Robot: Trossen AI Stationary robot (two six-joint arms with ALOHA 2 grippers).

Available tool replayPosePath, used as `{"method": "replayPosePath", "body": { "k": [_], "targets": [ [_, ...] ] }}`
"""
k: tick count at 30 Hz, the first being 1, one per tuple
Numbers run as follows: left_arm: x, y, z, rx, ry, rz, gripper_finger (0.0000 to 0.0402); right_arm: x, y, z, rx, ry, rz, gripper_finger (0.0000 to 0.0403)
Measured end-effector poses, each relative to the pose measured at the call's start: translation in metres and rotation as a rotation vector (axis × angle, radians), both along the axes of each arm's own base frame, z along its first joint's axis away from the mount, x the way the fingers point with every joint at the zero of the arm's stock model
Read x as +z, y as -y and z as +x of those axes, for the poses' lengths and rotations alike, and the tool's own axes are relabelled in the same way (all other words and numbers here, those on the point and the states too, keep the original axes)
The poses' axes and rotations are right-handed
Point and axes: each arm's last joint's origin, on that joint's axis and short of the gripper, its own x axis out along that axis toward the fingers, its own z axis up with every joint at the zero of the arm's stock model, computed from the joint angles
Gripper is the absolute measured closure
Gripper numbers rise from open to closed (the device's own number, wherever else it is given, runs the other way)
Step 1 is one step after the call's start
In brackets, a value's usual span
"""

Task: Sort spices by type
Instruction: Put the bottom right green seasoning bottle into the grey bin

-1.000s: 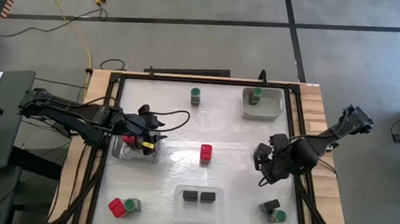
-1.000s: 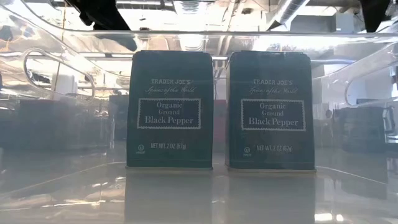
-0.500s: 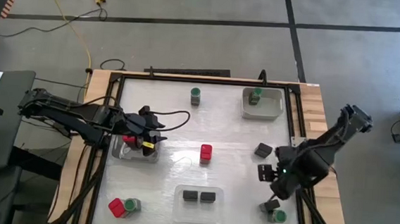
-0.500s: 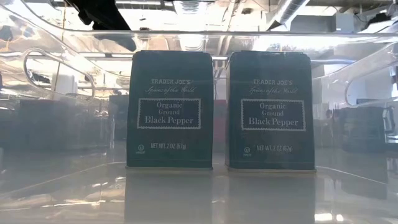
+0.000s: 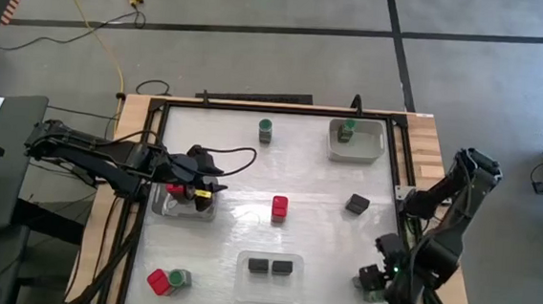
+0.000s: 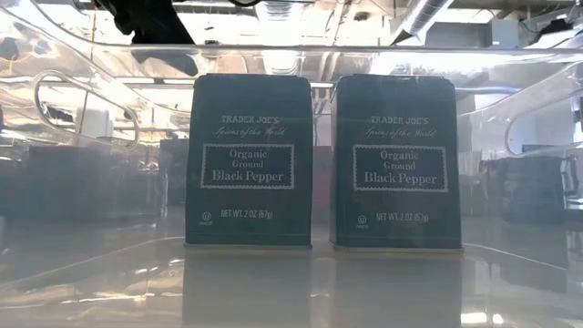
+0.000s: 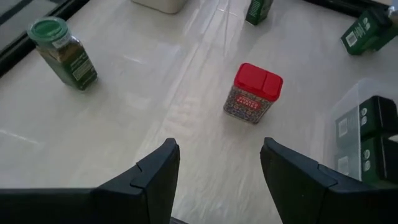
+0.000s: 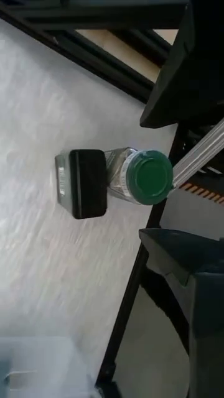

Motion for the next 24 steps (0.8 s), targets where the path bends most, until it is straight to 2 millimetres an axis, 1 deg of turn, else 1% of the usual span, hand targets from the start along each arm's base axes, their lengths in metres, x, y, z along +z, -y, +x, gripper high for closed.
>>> {"method": "replayPosePath", "body": {
  "k": [10,13,16,20,24],
  "targets": [
    [0.0,0.0,0.0,0.015,0.005,-0.02,0.0186,-0.019,-0.025,-0.006,0.067,-0.019,-0.034,0.0101],
    [0.0,0.0,0.0,0.016,0.005,-0.02,0.0186,-0.023,-0.031,-0.008,0.073,-0.023,-0.039,0.0094],
    [0.0,0.0,0.0,0.021,0.008,-0.027,0.0186,-0.025,-0.034,-0.011,0.078,-0.026,-0.05,0.0075],
    [0.0,0.0,0.0,0.03,0.011,-0.039,0.0186,-0.027,-0.036,-0.012,0.08,-0.03,-0.057,0.0038],
    [0.0,0.0,0.0,0.028,0.01,-0.037,0.0186,-0.03,-0.04,-0.009,0.033,-0.028,-0.038,0.0011]
  ]
}}
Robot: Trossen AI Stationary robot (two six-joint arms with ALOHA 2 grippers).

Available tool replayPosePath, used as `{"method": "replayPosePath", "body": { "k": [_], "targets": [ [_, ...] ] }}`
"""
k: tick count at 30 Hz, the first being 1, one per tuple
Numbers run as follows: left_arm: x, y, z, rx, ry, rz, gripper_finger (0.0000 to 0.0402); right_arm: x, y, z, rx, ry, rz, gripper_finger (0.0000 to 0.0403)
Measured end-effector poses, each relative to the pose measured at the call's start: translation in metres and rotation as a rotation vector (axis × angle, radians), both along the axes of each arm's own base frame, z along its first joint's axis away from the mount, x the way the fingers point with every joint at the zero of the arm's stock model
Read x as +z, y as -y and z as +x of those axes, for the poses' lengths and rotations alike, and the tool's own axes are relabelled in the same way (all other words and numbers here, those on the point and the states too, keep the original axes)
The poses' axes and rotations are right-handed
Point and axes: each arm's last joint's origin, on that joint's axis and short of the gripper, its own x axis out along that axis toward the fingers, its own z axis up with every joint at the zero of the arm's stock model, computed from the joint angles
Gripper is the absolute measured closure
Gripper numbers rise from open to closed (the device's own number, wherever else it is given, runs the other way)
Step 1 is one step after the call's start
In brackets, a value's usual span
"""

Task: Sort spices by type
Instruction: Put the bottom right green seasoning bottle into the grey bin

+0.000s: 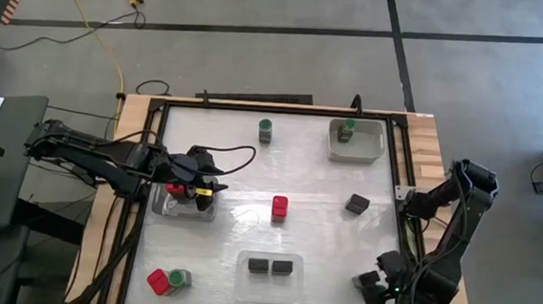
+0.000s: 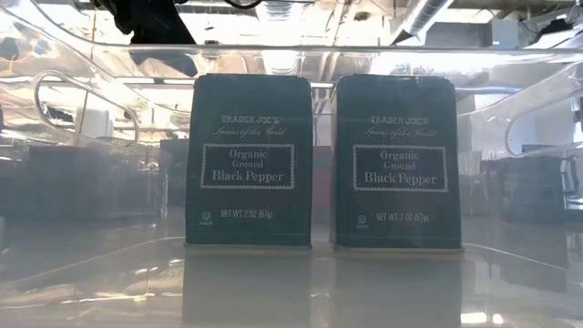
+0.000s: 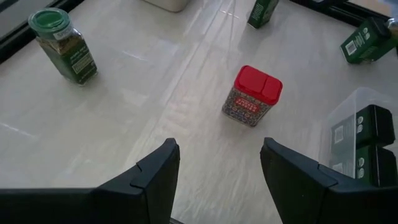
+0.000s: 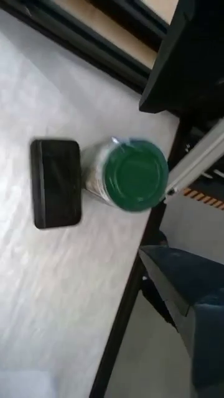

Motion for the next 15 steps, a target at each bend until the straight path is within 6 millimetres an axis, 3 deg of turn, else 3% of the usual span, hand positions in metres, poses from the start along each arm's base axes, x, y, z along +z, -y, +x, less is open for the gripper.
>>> {"method": "replayPosePath", "body": {
  "k": [15],
  "targets": [
    [0.0,0.0,0.0,-0.001,-0.001,0.002,0.0186,-0.034,-0.024,0.017,-0.005,-0.047,0.007,0.0014]
  ]
}}
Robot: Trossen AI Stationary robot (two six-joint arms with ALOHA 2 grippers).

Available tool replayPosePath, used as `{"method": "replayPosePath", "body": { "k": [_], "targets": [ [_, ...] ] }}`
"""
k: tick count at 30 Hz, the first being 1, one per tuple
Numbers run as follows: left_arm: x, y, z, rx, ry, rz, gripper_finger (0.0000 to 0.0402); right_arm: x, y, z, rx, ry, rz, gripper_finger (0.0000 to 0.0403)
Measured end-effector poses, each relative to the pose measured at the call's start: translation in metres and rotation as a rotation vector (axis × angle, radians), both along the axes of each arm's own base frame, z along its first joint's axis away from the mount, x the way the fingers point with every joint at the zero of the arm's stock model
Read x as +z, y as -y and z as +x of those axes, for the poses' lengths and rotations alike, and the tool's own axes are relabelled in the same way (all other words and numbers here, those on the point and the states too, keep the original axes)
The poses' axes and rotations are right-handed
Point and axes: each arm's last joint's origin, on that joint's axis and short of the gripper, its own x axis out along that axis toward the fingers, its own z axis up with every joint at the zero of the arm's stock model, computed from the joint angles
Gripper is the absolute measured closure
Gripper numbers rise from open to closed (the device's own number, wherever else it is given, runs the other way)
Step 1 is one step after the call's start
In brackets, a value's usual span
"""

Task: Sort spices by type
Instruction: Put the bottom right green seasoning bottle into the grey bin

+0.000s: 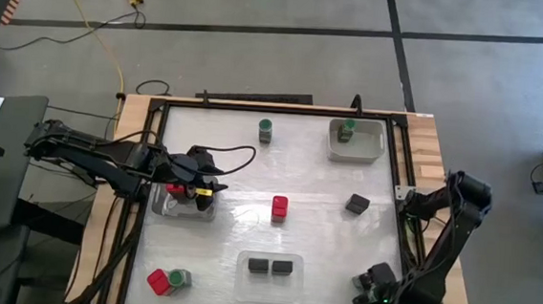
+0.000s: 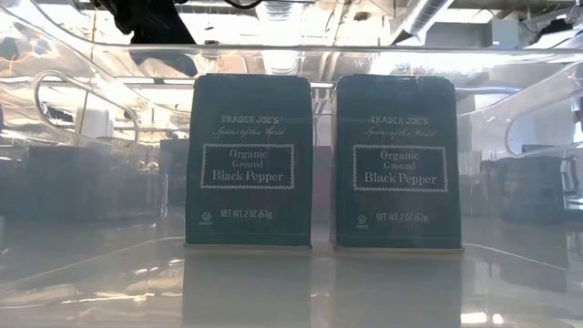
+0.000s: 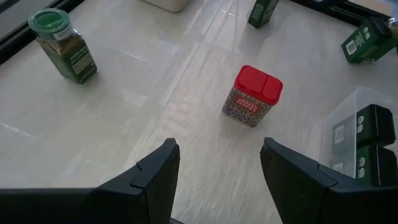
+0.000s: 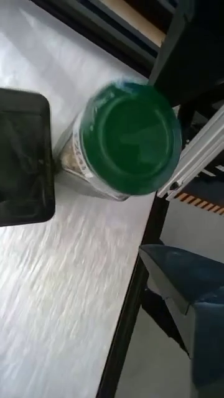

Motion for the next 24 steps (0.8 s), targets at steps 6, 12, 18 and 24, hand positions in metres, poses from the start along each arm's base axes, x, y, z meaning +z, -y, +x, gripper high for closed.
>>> {"method": "replayPosePath", "body": {
  "k": [6,12,18,24],
  "targets": [
    [0.0,0.0,0.0,0.002,0.001,-0.003,0.0186,-0.0102,0.0006,0.0019,-0.026,-0.042,-0.059,0.0017],
    [0.0,0.0001,0.0,0.005,0.002,-0.008,0.0186,-0.0112,0.0055,0.0024,-0.042,-0.073,-0.098,0.0038],
    [-0.0001,0.0001,0.0001,0.012,0.004,-0.018,0.0186,-0.0112,0.0073,0.0013,-0.043,-0.088,-0.114,0.0091],
    [0.0,0.0001,0.0001,0.012,0.005,-0.018,0.0186,-0.0112,0.0064,0.0013,-0.043,-0.098,-0.1,0.0154]
  ]
}}
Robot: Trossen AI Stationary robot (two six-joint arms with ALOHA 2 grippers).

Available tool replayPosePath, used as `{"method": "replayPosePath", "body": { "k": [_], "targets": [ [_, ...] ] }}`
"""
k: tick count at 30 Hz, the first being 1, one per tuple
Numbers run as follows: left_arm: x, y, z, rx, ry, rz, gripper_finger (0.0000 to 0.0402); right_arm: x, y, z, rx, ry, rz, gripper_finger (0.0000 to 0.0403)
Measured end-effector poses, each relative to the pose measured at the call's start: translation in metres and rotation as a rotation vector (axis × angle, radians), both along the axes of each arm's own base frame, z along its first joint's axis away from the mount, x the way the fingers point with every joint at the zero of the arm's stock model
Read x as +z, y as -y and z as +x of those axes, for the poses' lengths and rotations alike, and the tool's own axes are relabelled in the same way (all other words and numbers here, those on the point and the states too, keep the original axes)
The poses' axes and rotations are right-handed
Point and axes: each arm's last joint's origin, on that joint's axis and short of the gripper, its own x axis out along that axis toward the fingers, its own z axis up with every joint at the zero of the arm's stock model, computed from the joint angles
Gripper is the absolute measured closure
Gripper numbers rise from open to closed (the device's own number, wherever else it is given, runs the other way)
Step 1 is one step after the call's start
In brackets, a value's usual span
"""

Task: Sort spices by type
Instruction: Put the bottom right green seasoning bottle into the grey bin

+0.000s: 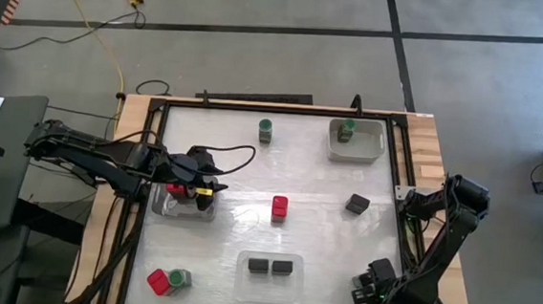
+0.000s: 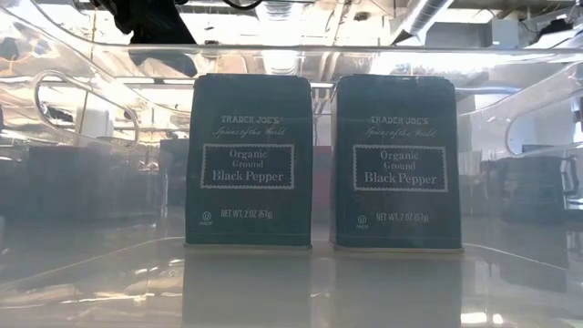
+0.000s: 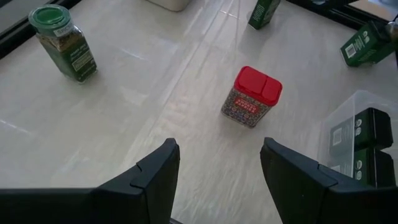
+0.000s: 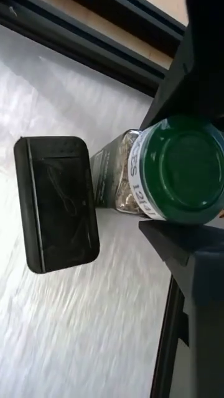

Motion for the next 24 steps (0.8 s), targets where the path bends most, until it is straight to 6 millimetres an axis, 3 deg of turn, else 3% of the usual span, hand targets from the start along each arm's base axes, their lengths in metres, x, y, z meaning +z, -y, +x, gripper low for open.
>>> {"method": "replayPosePath", "body": {
  "k": [3,15,19,24],
  "targets": [
    [0.0,0.0,0.0,0.0,0.0,0.0,0.0186,0.001,0.0,0.0,0.0,-0.015,0.009,0.0178],
    [0.0,0.0,0.0,0.0,0.0,0.0,0.0186,0.008,-0.006,0.003,0.106,-0.037,0.102,0.0178],
    [0.0,0.0,0.0,0.0,0.0,0.0,0.0186,0.04,-0.005,0.005,0.13,0.054,0.066,0.0178],
    [0.0,0.0,0.0,0.0,0.0,0.0,0.0186,0.093,0.015,-0.003,0.137,0.128,-0.008,0.0178]
  ]
}}
